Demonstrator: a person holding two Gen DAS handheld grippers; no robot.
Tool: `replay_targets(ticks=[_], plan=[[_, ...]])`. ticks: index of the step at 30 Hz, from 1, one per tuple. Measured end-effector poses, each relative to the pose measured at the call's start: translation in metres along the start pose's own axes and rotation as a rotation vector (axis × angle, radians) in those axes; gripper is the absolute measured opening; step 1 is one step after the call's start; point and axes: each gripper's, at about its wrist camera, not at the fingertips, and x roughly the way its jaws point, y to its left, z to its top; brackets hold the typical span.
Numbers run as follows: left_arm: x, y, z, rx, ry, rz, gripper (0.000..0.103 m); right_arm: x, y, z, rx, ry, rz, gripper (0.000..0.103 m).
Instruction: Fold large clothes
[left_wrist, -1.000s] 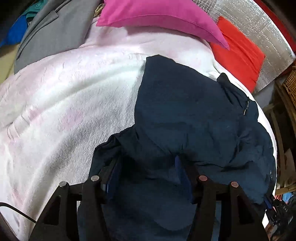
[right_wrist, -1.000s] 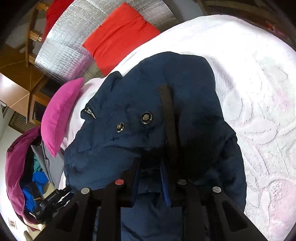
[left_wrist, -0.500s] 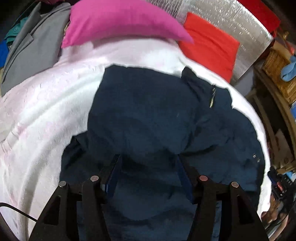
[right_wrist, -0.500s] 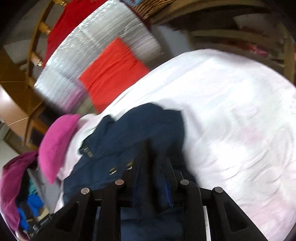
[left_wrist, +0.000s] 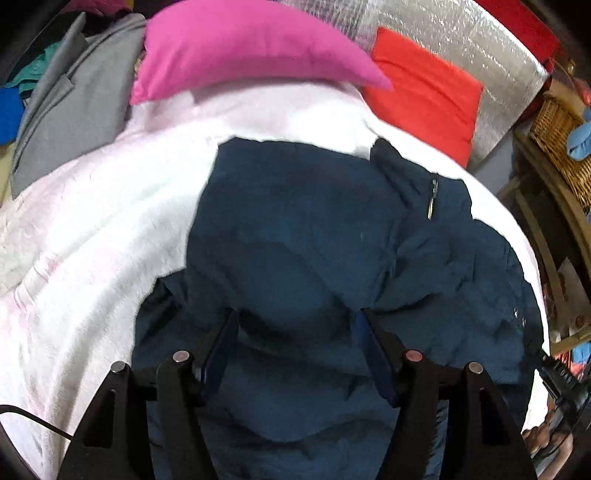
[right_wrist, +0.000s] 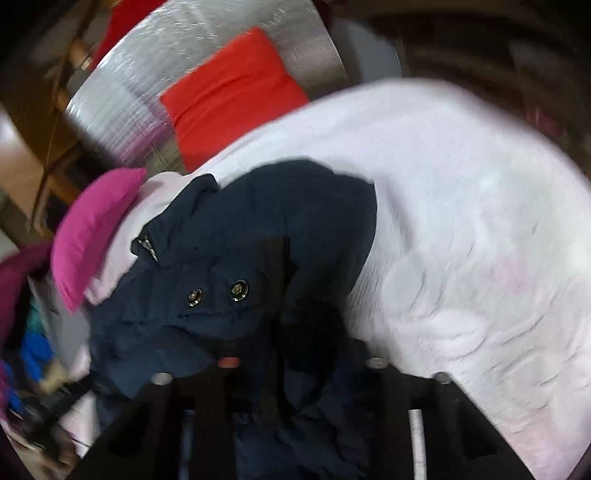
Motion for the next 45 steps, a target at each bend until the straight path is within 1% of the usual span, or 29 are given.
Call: replay_targets(ticks=[3, 5, 7, 9, 11, 12, 13, 14, 16, 17, 18, 20, 22, 24, 25, 27, 28, 29, 30, 32, 33, 34, 35, 36, 37, 38, 41, 43, 45], plan=[[0.004, 0.012, 0.001, -0.027, 0.019, 0.041, 0.067, 0.009, 0.001, -0.005, -0.016, 0.020, -0.046, 0.027], [0.003, 0.025, 0.006, -0.053, 0.032, 0.047, 0.067, 0.015, -0.004, -0.004, 0.003, 0.038, -0.058, 0.027], [-0.010, 0.045, 0.013, -0.101, -0.009, 0.057, 0.067, 0.010, -0.012, -0.001, 0.057, 0.042, -0.019, 0.030], [-0.021, 0.068, 0.016, -0.140, -0.045, 0.089, 0.069, -0.001, -0.019, 0.003, 0.118, 0.021, 0.019, 0.030], [-0.026, 0.091, 0.019, -0.199, -0.070, 0.125, 0.076, -0.011, -0.023, 0.004, 0.140, -0.003, 0.042, 0.031], [-0.024, 0.102, 0.020, -0.231, -0.068, 0.126, 0.076, -0.016, -0.025, 0.004, 0.146, -0.020, 0.052, 0.031], [-0.021, 0.111, 0.021, -0.258, -0.060, 0.119, 0.076, -0.021, -0.026, 0.005, 0.150, -0.034, 0.061, 0.034], [-0.017, 0.120, 0.020, -0.293, -0.046, 0.095, 0.076, -0.023, -0.027, 0.005, 0.153, -0.039, 0.073, 0.045], [-0.007, 0.133, 0.019, -0.355, -0.025, 0.031, 0.076, -0.021, -0.029, 0.004, 0.171, -0.038, 0.081, 0.061], [-0.001, 0.138, 0.018, -0.380, -0.013, -0.001, 0.076, -0.017, -0.031, 0.003, 0.182, -0.031, 0.081, 0.061], [0.002, 0.138, 0.018, -0.389, -0.009, -0.021, 0.076, -0.012, -0.032, 0.002, 0.184, -0.020, 0.076, 0.061], [0.006, 0.129, 0.020, -0.366, -0.026, -0.039, 0.076, -0.004, -0.030, -0.001, 0.179, -0.015, 0.046, 0.061], [0.006, 0.117, 0.021, -0.322, -0.036, -0.048, 0.076, 0.003, -0.032, -0.002, 0.178, 0.005, 0.053, 0.061], [0.011, 0.106, 0.021, -0.286, -0.027, -0.047, 0.076, 0.012, -0.031, -0.003, 0.176, 0.026, 0.062, 0.061], [0.014, 0.104, 0.021, -0.276, -0.022, -0.041, 0.076, 0.016, -0.030, -0.004, 0.165, 0.036, 0.066, 0.060], [0.020, 0.098, 0.020, -0.253, -0.014, -0.036, 0.076, 0.017, -0.027, -0.005, 0.144, 0.036, 0.066, 0.053], [0.023, 0.095, 0.020, -0.238, -0.013, -0.041, 0.067, 0.016, -0.025, -0.005, 0.130, 0.034, 0.063, 0.049], [0.026, 0.088, 0.020, -0.230, -0.016, -0.044, 0.055, 0.015, -0.023, -0.006, 0.115, 0.028, 0.058, 0.043], [0.025, 0.084, 0.020, -0.219, -0.022, -0.026, 0.054, 0.014, -0.020, -0.005, 0.101, 0.021, 0.052, 0.040], [0.023, 0.078, 0.019, -0.183, -0.046, 0.015, 0.041, 0.012, -0.011, -0.005, 0.061, -0.002, 0.018, 0.032], [0.021, 0.076, 0.020, -0.172, -0.053, 0.032, 0.037, 0.010, -0.007, -0.006, 0.048, -0.012, 0.006, 0.030], [0.019, 0.076, 0.020, -0.168, -0.063, 0.036, 0.029, 0.007, -0.005, -0.005, 0.039, -0.027, -0.002, 0.028], [0.013, 0.076, 0.022, -0.163, -0.084, 0.029, 0.022, 0.003, -0.004, -0.005, 0.036, -0.043, -0.003, 0.028], [0.008, 0.075, 0.023, -0.153, -0.100, 0.023, 0.019, 0.000, -0.004, -0.004, 0.034, -0.058, 0.000, 0.028], [0.003, 0.073, 0.024, -0.128, -0.112, 0.004, 0.010, -0.002, -0.004, -0.003, 0.036, -0.073, 0.007, 0.028], [0.004, 0.070, 0.025, -0.113, -0.104, 0.001, 0.010, -0.002, -0.005, -0.002, 0.041, -0.074, 0.009, 0.028], [0.018, 0.070, 0.023, -0.111, -0.032, 0.072, 0.010, 0.009, -0.014, -0.003, 0.078, -0.027, -0.005, 0.028], [0.019, 0.072, 0.021, -0.133, -0.006, 0.067, 0.010, 0.014, -0.021, -0.004, 0.107, 0.002, -0.002, 0.030], [0.009, 0.070, 0.023, -0.134, -0.009, 0.057, 0.011, 0.009, -0.024, -0.002, 0.138, 0.003, 0.021, 0.031]])
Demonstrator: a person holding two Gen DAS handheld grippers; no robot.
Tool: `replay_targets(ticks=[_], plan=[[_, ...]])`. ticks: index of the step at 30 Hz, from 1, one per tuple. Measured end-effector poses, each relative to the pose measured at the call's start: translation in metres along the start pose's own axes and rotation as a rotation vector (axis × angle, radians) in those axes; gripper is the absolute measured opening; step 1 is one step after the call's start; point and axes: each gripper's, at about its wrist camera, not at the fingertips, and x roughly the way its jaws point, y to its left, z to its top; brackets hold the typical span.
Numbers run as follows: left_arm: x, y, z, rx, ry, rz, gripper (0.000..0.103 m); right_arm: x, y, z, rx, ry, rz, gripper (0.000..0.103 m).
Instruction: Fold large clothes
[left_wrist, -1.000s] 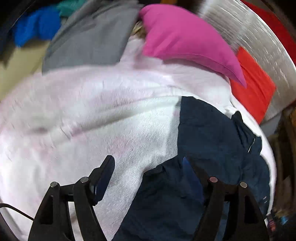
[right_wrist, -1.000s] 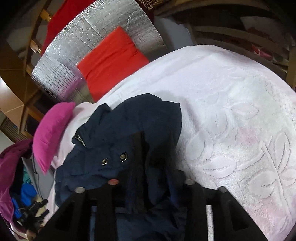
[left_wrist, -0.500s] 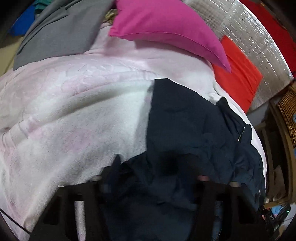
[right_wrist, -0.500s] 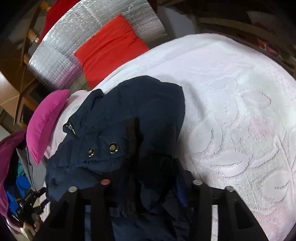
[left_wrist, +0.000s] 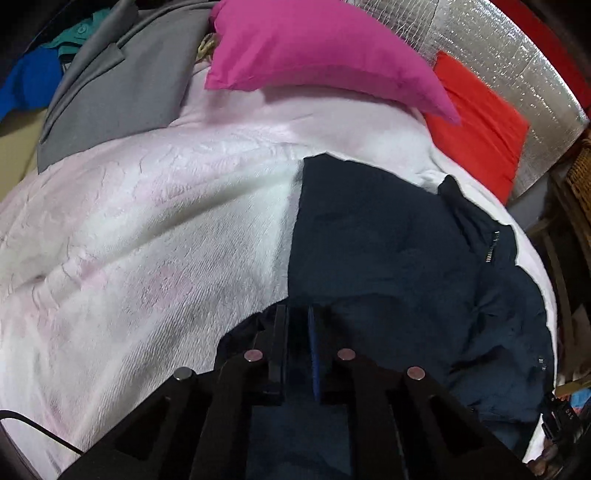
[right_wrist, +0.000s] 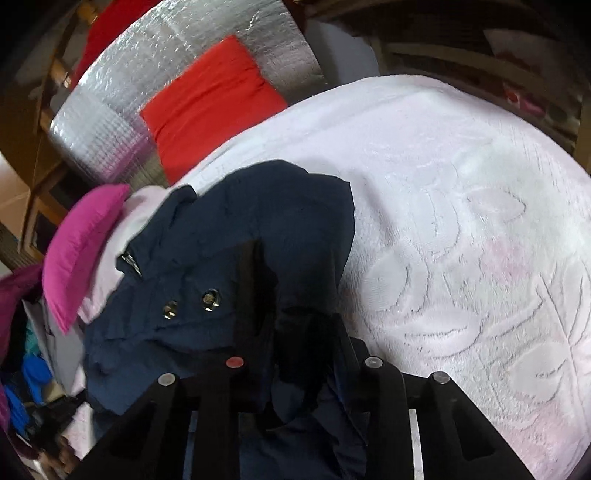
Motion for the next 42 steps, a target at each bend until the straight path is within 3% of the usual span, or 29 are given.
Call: replay_targets(ticks=[1, 4, 5, 8, 10, 14, 18, 22, 26, 31, 36, 42], plan=[[-0.006, -0.002, 0.000, 0.004, -0.004, -0.005, 0.017, -0.005, 0.001, 0.001, 0.007, -0.003, 0.003, 0.032], [-0.025, -0.009, -0.007, 0.015, -0.037, -0.021, 0.052, -0.027, 0.009, 0.001, -0.008, -0.069, -0.012, 0.034], [-0.031, -0.013, -0.011, 0.026, -0.053, -0.031, 0.058, -0.035, 0.013, 0.000, -0.021, -0.095, -0.012, 0.034], [-0.040, -0.033, -0.021, 0.097, -0.075, -0.066, 0.062, -0.058, 0.027, -0.008, -0.080, -0.178, 0.014, 0.034], [-0.037, -0.042, -0.027, 0.137, -0.073, -0.076, 0.067, -0.067, 0.040, -0.017, -0.133, -0.200, 0.082, 0.034], [-0.010, -0.046, -0.033, 0.148, -0.019, -0.021, 0.067, -0.055, 0.067, -0.034, -0.207, -0.109, 0.218, 0.034], [0.018, -0.036, -0.032, 0.131, 0.028, 0.044, 0.067, -0.029, 0.088, -0.047, -0.269, -0.031, 0.198, 0.034], [0.025, -0.035, -0.030, 0.135, 0.039, 0.043, 0.072, 0.016, 0.077, -0.047, -0.181, 0.104, 0.153, 0.030], [0.016, -0.042, -0.028, 0.160, 0.026, 0.067, 0.071, 0.009, 0.078, -0.043, -0.187, 0.087, 0.160, 0.030], [-0.011, -0.061, -0.031, 0.205, -0.052, -0.012, 0.071, -0.020, 0.088, -0.043, -0.216, -0.013, 0.257, 0.033], [0.005, -0.085, -0.041, 0.247, -0.034, -0.053, 0.071, 0.001, 0.091, -0.051, -0.154, 0.057, 0.319, 0.033], [0.030, -0.094, -0.043, 0.245, -0.013, 0.008, 0.077, 0.031, 0.090, -0.057, -0.105, 0.126, 0.292, 0.033]])
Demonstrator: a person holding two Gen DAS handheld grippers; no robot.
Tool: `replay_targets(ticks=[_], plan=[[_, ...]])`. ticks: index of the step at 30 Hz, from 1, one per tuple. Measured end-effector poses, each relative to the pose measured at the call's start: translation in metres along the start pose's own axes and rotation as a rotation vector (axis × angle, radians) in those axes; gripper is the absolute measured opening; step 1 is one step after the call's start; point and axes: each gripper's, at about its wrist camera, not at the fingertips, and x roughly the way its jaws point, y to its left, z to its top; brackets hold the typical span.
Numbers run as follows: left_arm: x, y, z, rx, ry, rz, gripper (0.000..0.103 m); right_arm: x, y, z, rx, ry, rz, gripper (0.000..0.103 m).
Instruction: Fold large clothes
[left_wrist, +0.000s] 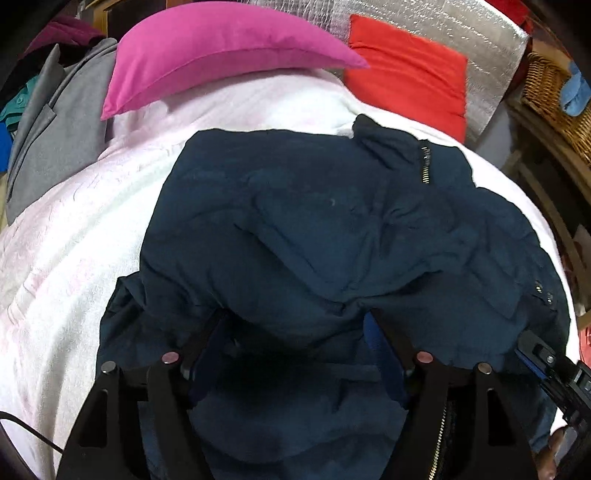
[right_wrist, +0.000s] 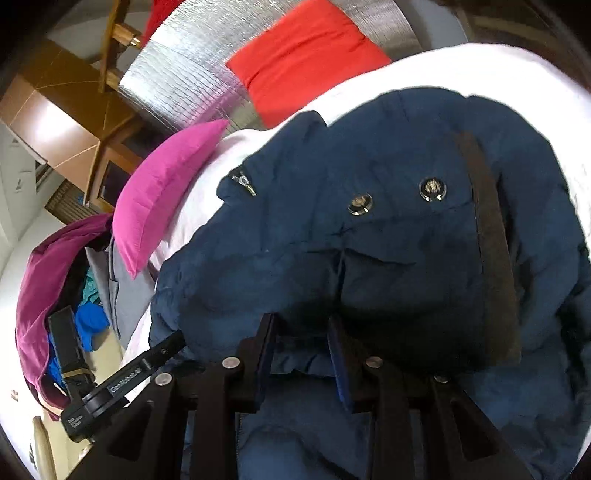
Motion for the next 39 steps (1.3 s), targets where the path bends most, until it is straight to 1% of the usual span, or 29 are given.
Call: replay_targets(ticks=[2, 5, 8, 10, 12, 13, 14, 17, 20, 23, 25, 27, 29, 31, 35, 39], plan=[[0.006, -0.003, 0.005, 0.009, 0.015, 0.019, 0.080, 0.001, 0.000, 0.001, -0.009, 0.011, -0.001, 0.033], [0.008, -0.006, 0.009, 0.014, 0.028, 0.028, 0.080, 0.000, -0.001, 0.001, -0.016, 0.027, 0.002, 0.033], [-0.002, -0.003, 0.009, 0.001, 0.043, 0.011, 0.080, -0.009, -0.002, 0.002, -0.002, 0.030, 0.011, 0.033], [-0.015, 0.003, 0.007, -0.014, 0.036, -0.005, 0.080, -0.019, -0.002, 0.003, -0.014, 0.018, 0.008, 0.034], [-0.029, 0.005, 0.005, -0.018, 0.012, -0.012, 0.080, -0.033, -0.002, 0.002, -0.031, -0.007, -0.001, 0.044], [-0.037, 0.007, 0.003, -0.014, 0.001, -0.008, 0.080, -0.043, -0.005, 0.001, -0.033, -0.027, -0.007, 0.054], [-0.044, 0.008, -0.001, -0.008, -0.012, 0.001, 0.080, -0.050, -0.007, 0.001, -0.032, -0.039, -0.007, 0.058], [-0.056, 0.012, -0.011, 0.017, -0.034, 0.034, 0.080, -0.071, -0.014, -0.004, -0.045, -0.064, -0.019, 0.058], [-0.066, 0.015, -0.030, 0.062, -0.036, 0.084, 0.080, -0.087, -0.024, -0.011, -0.053, -0.073, -0.049, 0.058], [-0.078, 0.012, -0.049, 0.134, -0.059, 0.138, 0.080, -0.104, -0.030, -0.018, -0.076, -0.092, -0.095, 0.058], [-0.092, 0.006, -0.064, 0.196, -0.111, 0.169, 0.080, -0.117, -0.033, -0.025, -0.091, -0.114, -0.118, 0.058], [-0.106, 0.001, -0.078, 0.242, -0.161, 0.187, 0.080, -0.128, -0.035, -0.032, -0.094, -0.130, -0.112, 0.058], [-0.120, -0.001, -0.091, 0.272, -0.200, 0.196, 0.080, -0.141, -0.036, -0.042, -0.102, -0.153, -0.109, 0.062], [-0.134, -0.001, -0.104, 0.284, -0.232, 0.197, 0.080, -0.153, -0.033, -0.054, -0.121, -0.176, -0.107, 0.063], [-0.157, 0.006, -0.124, 0.278, -0.270, 0.195, 0.080, -0.171, -0.028, -0.079, -0.155, -0.198, -0.088, 0.064], [-0.173, 0.020, -0.140, 0.254, -0.285, 0.200, 0.080, -0.182, -0.025, -0.104, -0.180, -0.204, -0.075, 0.065]])
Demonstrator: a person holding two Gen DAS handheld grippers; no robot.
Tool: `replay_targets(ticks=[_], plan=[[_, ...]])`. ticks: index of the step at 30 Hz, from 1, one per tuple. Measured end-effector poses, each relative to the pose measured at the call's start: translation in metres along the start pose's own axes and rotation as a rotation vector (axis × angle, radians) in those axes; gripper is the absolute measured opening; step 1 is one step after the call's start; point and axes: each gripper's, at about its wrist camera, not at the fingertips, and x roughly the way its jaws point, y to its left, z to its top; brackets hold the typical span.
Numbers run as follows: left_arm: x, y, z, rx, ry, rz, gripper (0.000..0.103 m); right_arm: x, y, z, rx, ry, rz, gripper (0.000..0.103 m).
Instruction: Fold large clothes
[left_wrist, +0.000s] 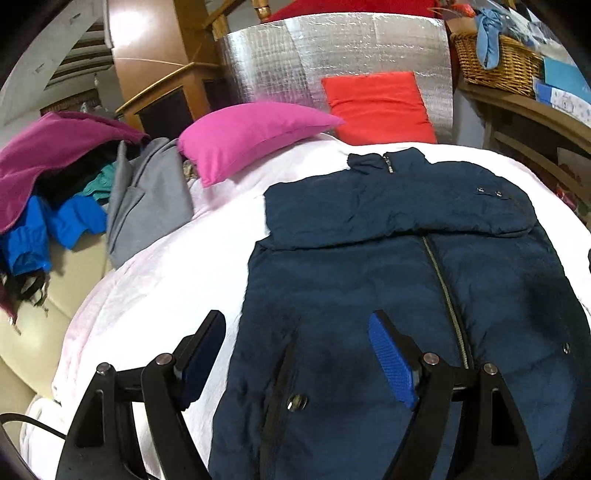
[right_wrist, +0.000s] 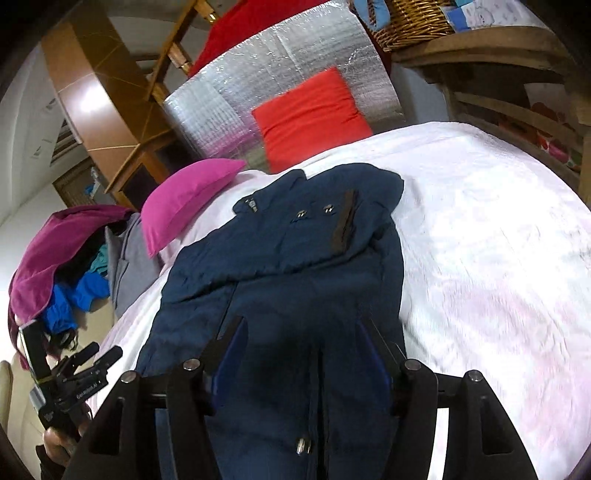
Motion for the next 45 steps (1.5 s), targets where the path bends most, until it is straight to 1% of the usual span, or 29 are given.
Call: replay_targets(ticks=[9, 17, 21, 23, 25, 27, 29, 31, 35, 38, 42, 45], plan=[[-0.022, 0.026, -0.031, -0.088, 0.014, 0.035, 0.080, -0.018, 0.005, -0.031, -0.009, 0.012, 0.020, 0.065], [-0.037, 0.044, -0.058, -0.091, 0.003, 0.100, 0.080, -0.035, 0.009, -0.053, -0.018, 0.023, 0.042, 0.065], [-0.037, 0.054, -0.075, -0.098, 0.033, 0.117, 0.080, -0.044, 0.007, -0.064, -0.029, 0.036, 0.038, 0.065], [-0.034, 0.057, -0.085, -0.117, 0.080, 0.088, 0.080, -0.047, 0.003, -0.071, -0.028, 0.047, 0.027, 0.065], [-0.030, 0.062, -0.096, -0.154, 0.135, 0.029, 0.080, -0.051, -0.002, -0.077, -0.019, 0.058, 0.012, 0.065], [-0.027, 0.064, -0.104, -0.184, 0.171, -0.007, 0.080, -0.055, -0.008, -0.083, -0.008, 0.061, 0.004, 0.066], [-0.027, 0.066, -0.112, -0.205, 0.200, -0.020, 0.080, -0.059, -0.013, -0.087, 0.002, 0.061, -0.003, 0.066], [-0.030, 0.066, -0.117, -0.211, 0.205, -0.018, 0.080, -0.064, -0.017, -0.089, 0.007, 0.059, -0.008, 0.066], [-0.043, 0.061, -0.128, -0.194, 0.172, -0.020, 0.080, -0.074, -0.025, -0.089, 0.023, 0.042, 0.002, 0.068], [-0.048, 0.052, -0.136, -0.143, 0.146, 0.008, 0.080, -0.079, -0.030, -0.090, 0.037, 0.030, 0.006, 0.069], [-0.049, 0.042, -0.138, -0.072, 0.164, 0.044, 0.080, -0.086, -0.032, -0.091, 0.057, 0.015, 0.006, 0.069], [-0.053, 0.038, -0.146, -0.058, 0.202, 0.026, 0.080, -0.089, -0.037, -0.096, 0.082, 0.029, 0.009, 0.069]])
